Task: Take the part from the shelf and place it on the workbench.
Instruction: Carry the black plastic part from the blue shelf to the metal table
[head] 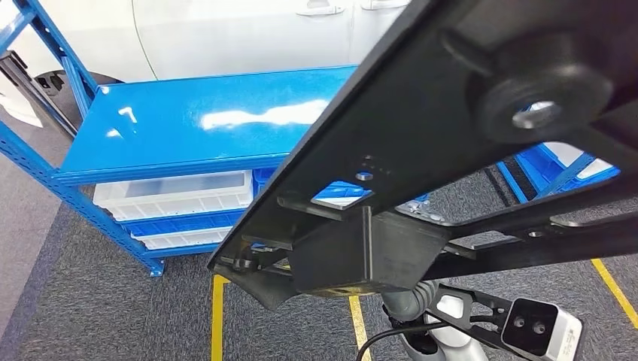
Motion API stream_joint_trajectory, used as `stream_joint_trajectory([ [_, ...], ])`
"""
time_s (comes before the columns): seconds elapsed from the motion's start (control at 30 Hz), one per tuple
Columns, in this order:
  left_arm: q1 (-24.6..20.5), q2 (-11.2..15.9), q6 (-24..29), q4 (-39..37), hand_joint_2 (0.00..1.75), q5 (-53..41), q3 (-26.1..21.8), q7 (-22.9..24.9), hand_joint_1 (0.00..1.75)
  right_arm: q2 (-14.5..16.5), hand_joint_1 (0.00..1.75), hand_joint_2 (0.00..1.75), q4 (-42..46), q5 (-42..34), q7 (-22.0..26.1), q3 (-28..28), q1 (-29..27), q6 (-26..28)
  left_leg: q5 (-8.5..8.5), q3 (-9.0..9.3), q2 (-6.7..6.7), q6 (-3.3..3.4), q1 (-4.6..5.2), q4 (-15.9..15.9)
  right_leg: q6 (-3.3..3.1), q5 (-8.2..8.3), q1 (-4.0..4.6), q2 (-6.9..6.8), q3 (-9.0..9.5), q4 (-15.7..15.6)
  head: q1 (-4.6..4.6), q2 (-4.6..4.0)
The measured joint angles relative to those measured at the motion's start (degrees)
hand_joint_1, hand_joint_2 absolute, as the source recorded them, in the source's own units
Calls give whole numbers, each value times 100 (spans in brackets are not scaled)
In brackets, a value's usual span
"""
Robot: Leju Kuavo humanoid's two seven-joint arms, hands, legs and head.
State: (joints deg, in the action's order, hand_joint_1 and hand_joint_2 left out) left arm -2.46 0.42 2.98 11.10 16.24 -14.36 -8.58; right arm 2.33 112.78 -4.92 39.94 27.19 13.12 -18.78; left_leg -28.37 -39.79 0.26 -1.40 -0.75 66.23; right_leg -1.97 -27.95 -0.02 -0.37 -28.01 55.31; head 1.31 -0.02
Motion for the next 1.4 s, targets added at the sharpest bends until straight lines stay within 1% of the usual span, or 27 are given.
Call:
stream_joint_trajectory([
  [0.03, 5, -7, 11, 0, 0, 10, -11, 1, 0, 14, 175, 175, -16, 0, 0, -6, -13, -7, -194, -124, -1, -18, -2, 384, -4, 33, 7, -3, -51, 9, 0, 0],
  [0.07, 10, -9, 24, 0, 0, 20, -21, 1, 0, 21, 175, 175, -34, -1, -1, -12, -29, -21, -288, -189, -1, -31, -3, 656, -2, 60, 14, -5, -99, 23, 0, 0],
  [0.1, 14, -11, 42, 0, 0, 30, -31, 1, 0, 29, 175, 175, -54, -1, -1, -17, -44, -43, -272, -154, 0, -36, -3, 736, 4, 80, 18, -6, -142, 41, 0, 0],
  [0.13, 17, -14, 61, 0, 0, 39, -41, 1, 0, 38, 175, 175, -73, -2, -2, -20, -56, -67, -160, 3, 0, -34, -3, 566, 11, 93, 18, -6, -179, 66, 0, 0],
  [0.17, 18, -15, 80, 0, 0, 46, -54, 1, 0, 54, 175, 175, -92, -3, -3, -23, -63, -87, -5, 259, 0, -26, -4, 200, 21, 98, 18, -6, -207, 95, 0, 0],
  [0.23, 13, -22, 109, 0, 0, 66, -90, 0, 0, 96, 175, 175, -128, -21, -3, -29, -67, -142, 163, 745, -3, 22, 9, -546, 55, 95, 30, -6, -260, 158, 0, 1],
  [0.27, 13, -28, 122, 0, 0, 77, -110, -1, 0, 120, 175, 175, -147, -40, -4, -31, -68, -185, 183, 863, -5, 54, 20, -754, 80, 99, 39, -5, -280, 184, 0, 1],
  [0.37, 15, -59, 220, 0, 0, 93, -155, -12, 0, 181, 175, 175, -212, -118, -4, -42, -75, -343, 203, 848, -6, 154, 23, -855, 173, 122, 48, 2, -327, 221, 0, 0],
  [0.43, 12, -86, 337, 0, 0, 90, -173, -45, 0, 211, 175, 175, -248, -159, -4, -65, -81, -428, 246, 823, -1, 230, 0, -887, 241, -27, 37, 14, -428, 422, 0, 0],
  [0.53, 18, -108, 472, 0, 0, 70, -200, -144, 0, 220, 175, 175, -271, -249, -3, -166, -167, -600, 300, 743, -30, 290, 2, -896, 313, -581, -6, 26, -930, 1487, 0, 0],
  [0.57, 28, -113, 499, 0, 0, 57, -209, -179, 0, 216, 175, 175, -273, -273, -3, -214, -216, -669, 316, 714, -56, 291, 5, -895, 324, -689, -19, 26, -1081, 1811, 0, 0],
  [0.6, 37, -118, 519, 0, 0, 43, -218, -208, 0, 213, 175, 175, -273, -284, -3, -261, -259, -734, 333, 691, -87, 286, 7, -893, 328, -682, -26, 27, -1136, 1937, 0, 0],
  [0.63, 45, -123, 531, 0, 0, 31, -226, -234, 0, 209, 175, 175, -272, -283, -3, -308, -293, -796, 348, 677, -124, 280, 8, -892, 321, -565, -31, 34, -1071, 1827, 0, 0],
  [0.67, 48, -129, 536, 0, 0, 24, -236, -257, 0, 207, 175, 175, -271, -270, -3, -350, -316, -851, 361, 672, -167, 270, 9, -891, 302, -367, -32, 63, -893, 1499, 0, 0],
  [0.73, 37, -151, 545, 0, 0, -5, -253, -297, 0, 206, 175, 175, -260, -236, -3, -430, -346, -964, 386, 655, -256, 243, 17, -881, 233, -22, -29, 249, -456, 654, 0, 0],
  [0.8, 20, -169, 539, 0, 0, -56, -260, -320, 0, 207, 175, 175, -240, -202, -1, -497, -377, -1079, 422, 608, -339, 191, 16, -868, 191, 73, -17, 378, -264, 231, 0, 0],
  [0.87, 27, -169, 490, 0, 0, -110, -259, -314, 0, 208, 175, 175, -220, -156, 1, -543, -404, -1162, 459, 568, -412, 122, 7, -872, 163, 88, -18, 318, -268, 178, 0, 0],
  [0.93, 43, -164, 414, 0, 0, -146, -258, -297, 0, 214, 175, 175, -204, -120, 1, -577, -414, -1209, 359, 487, -337, 69, 7, -731, 108, 137, -43, 211, -249, 110, 0, 0],
  [0.97, 42, -162, 379, 0, 0, -156, -258, -287, 0, 217, 175, 175, -199, -114, 1, -592, -415, -1226, 214, 384, -260, 49, 8, -507, 82, 156, -57, 145, -239, 80, 1, 0],
  [1.03, 35, -161, 312, 0, 0, -173, -258, -269, 0, 220, 175, 175, -194, -118, 2, -621, -425, -1265, -172, 57, -138, 7, -6, 224, 56, 158, -45, 8, -242, 75, 2, 0],
  [1.07, 37, -160, 283, 0, 0, -181, -258, -259, 0, 219, 175, 175, -194, -120, 2, -632, -431, -1295, -299, -89, -116, -14, -13, 562, 55, 156, -40, -60, -247, 81, 2, 0],
  [1.1, 43, -157, 259, 0, 0, -188, -258, -249, 0, 219, 175, 175, -194, -120, 2, -639, -435, -1328, -329, -157, -99, -32, -22, 740, 58, 154, -38, -125, -252, 88, 2, 0],
  [1.13, 52, -154, 241, 0, 0, -198, -258, -235, 0, 219, 175, 175, -191, -117, 2, -642, -436, -1365, -253, -117, -77, -47, -33, 701, 65, 147, -39, -186, -255, 99, 2, 0],
  [1.2, 62, -140, 214, 0, 0, -239, -257, -207, 0, 219, 175, 175, -158, -103, 2, -645, -433, -1420, 83, 257, 71, -62, -51, 30, 103, 111, -43, -298, -255, 146, 2, 0],
  [1.27, 45, -132, 196, 0, 0, -294, -254, -174, 0, 217, 175, 175, -92, -81, 2, -649, -415, -1421, 263, 579, 277, -9, -27, -599, 167, 52, -10, -392, -271, 227, 1, 1],
  [1.3, 37, -131, 190, 0, 0, -316, -252, -152, 0, 215, 175, 175, -68, -67, 2, -648, -391, -1397, 267, 628, 330, 34, -14, -721, 194, 31, 14, -435, -281, 255, 0, 1],
  [1.4, 38, -125, 194, 0, 0, -379, -245, -65, 0, 204, 175, 175, -52, -51, 2, -644, -253, -1235, 278, 588, 195, 162, 0, -733, 258, -17, 20, -514, -291, 295, -2, 0],
])
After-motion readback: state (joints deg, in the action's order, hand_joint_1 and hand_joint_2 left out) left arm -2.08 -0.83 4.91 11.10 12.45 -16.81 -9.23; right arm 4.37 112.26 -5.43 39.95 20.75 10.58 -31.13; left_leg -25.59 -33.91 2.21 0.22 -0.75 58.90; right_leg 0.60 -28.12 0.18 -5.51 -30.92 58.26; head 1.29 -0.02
